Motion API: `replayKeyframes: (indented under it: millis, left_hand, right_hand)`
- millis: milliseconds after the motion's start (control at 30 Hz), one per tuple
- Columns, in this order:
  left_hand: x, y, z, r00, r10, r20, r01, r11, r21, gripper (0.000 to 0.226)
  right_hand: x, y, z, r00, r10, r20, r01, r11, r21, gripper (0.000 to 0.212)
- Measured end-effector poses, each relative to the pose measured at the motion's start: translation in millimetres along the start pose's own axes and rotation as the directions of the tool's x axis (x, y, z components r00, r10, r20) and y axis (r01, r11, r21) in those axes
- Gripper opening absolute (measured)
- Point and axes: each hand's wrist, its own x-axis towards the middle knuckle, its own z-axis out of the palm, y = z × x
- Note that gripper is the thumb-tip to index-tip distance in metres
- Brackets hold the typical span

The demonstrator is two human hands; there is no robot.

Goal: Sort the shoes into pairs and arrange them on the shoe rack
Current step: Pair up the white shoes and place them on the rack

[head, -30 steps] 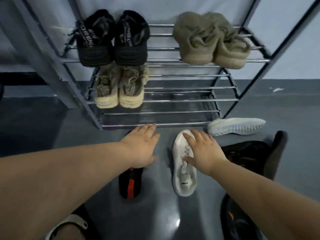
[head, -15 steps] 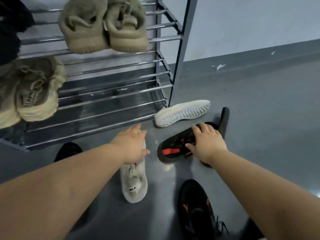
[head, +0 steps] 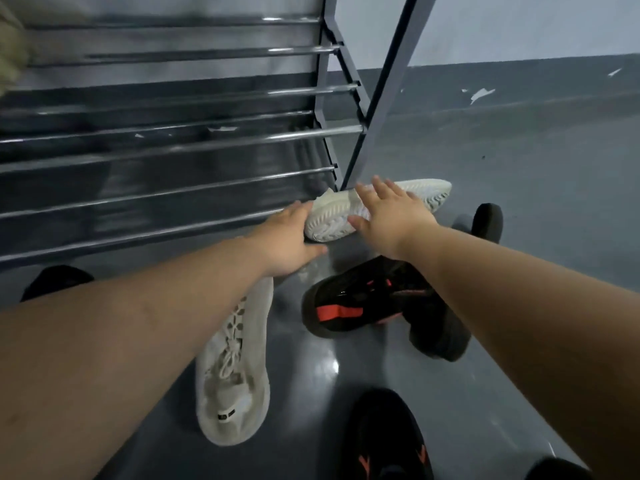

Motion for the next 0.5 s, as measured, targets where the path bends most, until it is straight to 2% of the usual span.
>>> replayKeyframes:
  millis: [100, 233, 300, 400, 500]
  left_hand:
    - [5, -1, 13, 1.000, 0.017, 0.019, -0.014, 0.992, -0.127, 0.089]
    - [2, -6, 21, 0.996, 0.035, -0.085, -0.052, 0.979, -0.196, 0.082]
    - [2, -8, 25, 0.991, 0.019, -0.130, -0.052, 0.967, -0.249, 0.080]
    - [2, -6, 36, 0.996, -0.059, -0.063, 0.032, 0.934, -0.356, 0.077]
    - [3, 0, 50, 0.996, -0.087, 0.019, 0.085, 0.874, -0.479, 0.071]
  right_hand:
    - [2, 8, 10, 1.000, 0.012, 0.012, -0.011, 1.000, -0.018, 0.063]
    - [-12, 15, 14, 0.974, -0.016, -0.228, 0.005, 0.999, -0.047, 0.061]
    - [-19, 19, 14, 0.959, -0.021, -0.282, 0.000, 0.997, -0.076, 0.058]
    - [-24, 28, 18, 0.962, 0.055, -0.269, -0.082, 0.993, -0.087, 0.055]
    - [-28, 33, 29, 0.981, 0.148, -0.122, -0.145, 0.989, 0.028, 0.056]
